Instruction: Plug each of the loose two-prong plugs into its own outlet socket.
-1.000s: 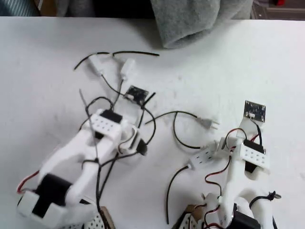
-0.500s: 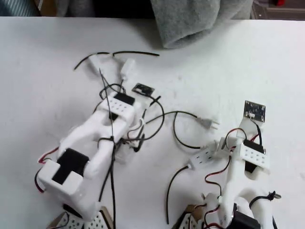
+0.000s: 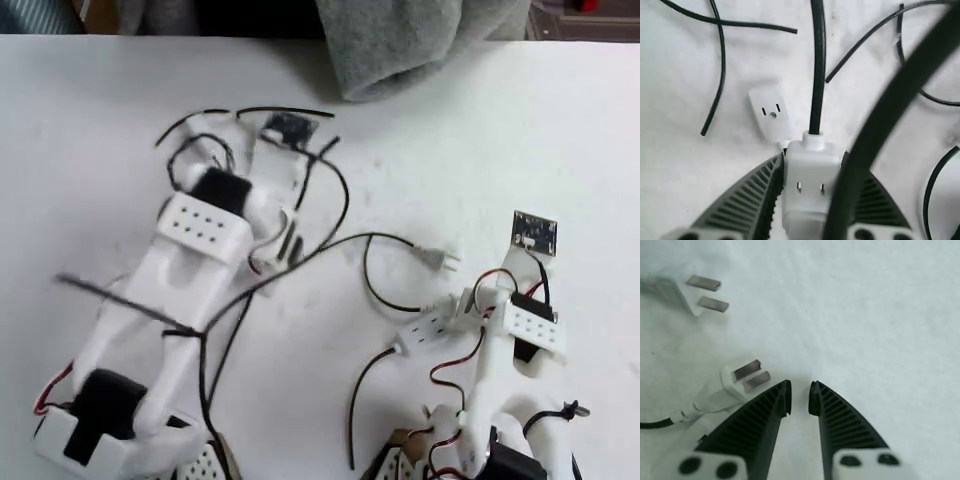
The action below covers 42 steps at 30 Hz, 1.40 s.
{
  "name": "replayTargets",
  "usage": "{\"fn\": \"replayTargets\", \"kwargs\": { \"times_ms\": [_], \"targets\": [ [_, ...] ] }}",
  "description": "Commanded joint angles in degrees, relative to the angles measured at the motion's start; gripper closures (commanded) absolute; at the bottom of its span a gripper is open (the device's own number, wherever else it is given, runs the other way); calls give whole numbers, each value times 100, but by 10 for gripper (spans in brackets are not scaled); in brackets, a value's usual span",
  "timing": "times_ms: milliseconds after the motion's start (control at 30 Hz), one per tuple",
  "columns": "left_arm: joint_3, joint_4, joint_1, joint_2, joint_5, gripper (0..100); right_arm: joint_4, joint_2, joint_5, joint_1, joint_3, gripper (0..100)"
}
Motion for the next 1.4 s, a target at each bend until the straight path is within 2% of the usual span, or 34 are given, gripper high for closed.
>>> {"fn": "replayTargets", "kwargs": {
  "times_ms": [0,200,333,600,700,800,967,1167,1367],
  "targets": [
    [-949,132,-567,-101,44,849,-75,-127,-53,-22,-35,925],
    [-2426,211,-1393,1095,-123,849,-75,-127,-53,-22,-35,925],
    [-3921,580,-1525,2281,-651,849,-75,-127,-53,-22,-35,925],
    [-7534,1143,-1947,4848,-712,849,-84,-127,-53,-22,-35,925],
    [-8527,1240,-2114,5780,-1116,850,-84,-127,-53,-119,-35,925],
    [-9196,1187,-2343,6571,-1213,850,-84,-119,-53,-154,-35,924],
    [-9635,800,-2747,7486,-1240,846,-84,-119,-53,-163,-35,924],
    [-9679,431,-3037,8119,-1864,832,-84,-119,-53,-163,-35,923],
    [-9688,554,-3301,7811,-1864,599,-84,-119,-53,-171,-35,922]
  ]
}}
